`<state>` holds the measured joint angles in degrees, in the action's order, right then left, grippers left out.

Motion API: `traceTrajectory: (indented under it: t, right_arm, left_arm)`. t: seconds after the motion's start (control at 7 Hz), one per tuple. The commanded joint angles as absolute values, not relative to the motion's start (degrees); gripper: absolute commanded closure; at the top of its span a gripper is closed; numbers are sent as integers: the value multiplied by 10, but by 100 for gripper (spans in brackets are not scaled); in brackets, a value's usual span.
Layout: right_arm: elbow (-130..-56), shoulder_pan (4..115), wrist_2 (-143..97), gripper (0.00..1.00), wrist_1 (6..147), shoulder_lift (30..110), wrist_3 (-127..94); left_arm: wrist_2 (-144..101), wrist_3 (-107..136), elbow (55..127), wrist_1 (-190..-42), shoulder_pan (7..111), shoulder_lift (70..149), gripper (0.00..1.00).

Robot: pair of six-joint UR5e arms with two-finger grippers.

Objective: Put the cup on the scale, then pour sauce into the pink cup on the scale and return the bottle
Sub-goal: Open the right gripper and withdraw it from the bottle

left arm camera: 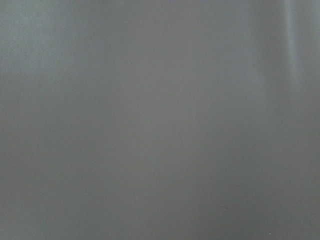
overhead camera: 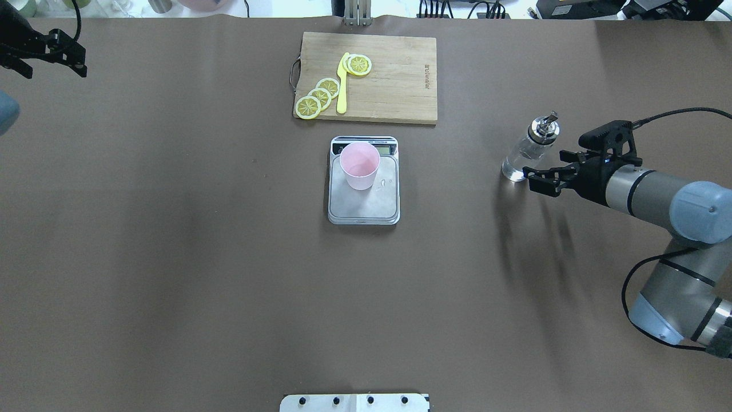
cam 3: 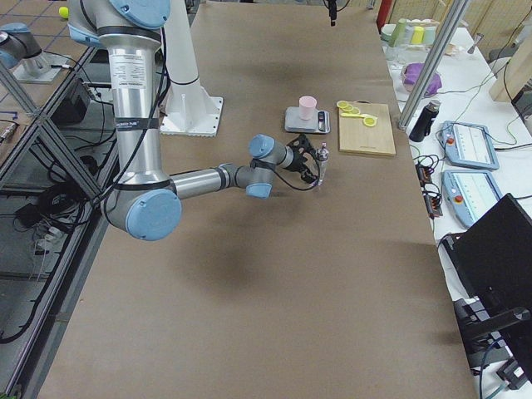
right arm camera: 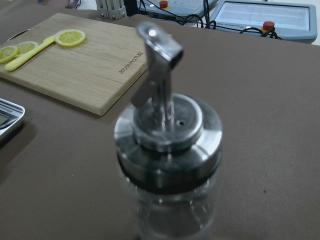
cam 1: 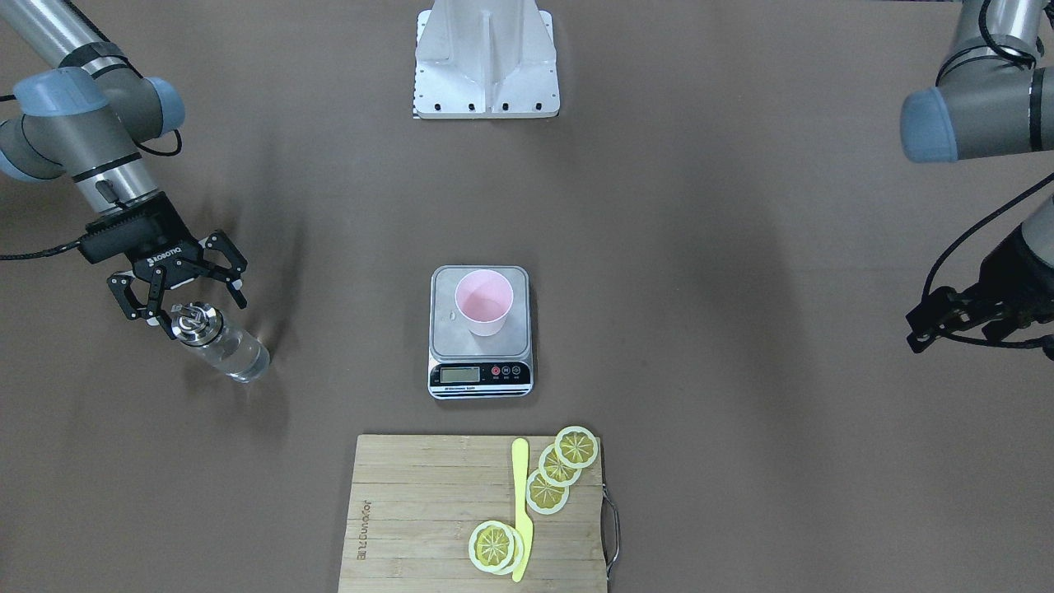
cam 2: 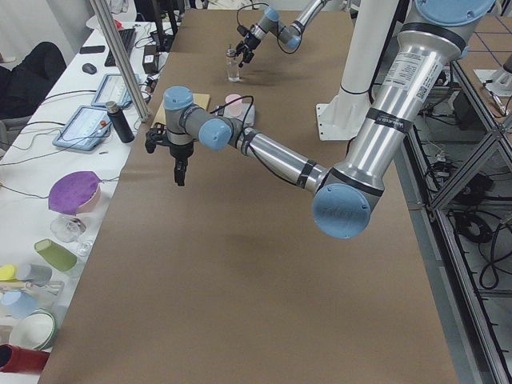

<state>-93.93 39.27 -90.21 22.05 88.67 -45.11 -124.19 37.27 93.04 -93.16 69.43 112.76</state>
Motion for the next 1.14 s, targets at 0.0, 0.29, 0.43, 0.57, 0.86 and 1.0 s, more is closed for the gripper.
traceTrajectory:
  t: [0.0, 0.29, 0.43, 0.57, 0.86, 1.0]
  right_arm:
    - [-987, 422, -987, 0, 233, 946, -458]
    - [-974, 584, -1185, 0, 334, 937, -410]
    - [-962, 661, -1245, 0, 440, 907, -306]
    - [-933, 728, -1286, 0, 555, 870, -181]
    - [-863, 830, -1353, 0, 788, 774, -57]
    - [-840, 865, -1380, 0, 841, 773, -13]
  left_arm:
    - [-1242, 373, 932, -932, 695, 1127, 2]
    - [-1242, 364, 933, -934, 695, 1127, 2]
    - [-1241, 362, 935, -934, 699, 1128, 2]
    - [-1241, 361, 935, -932, 717, 1129, 2]
    - [-1244, 267, 920, -906, 771, 1129, 2]
    - [-1246, 153, 918, -823, 820, 1126, 2]
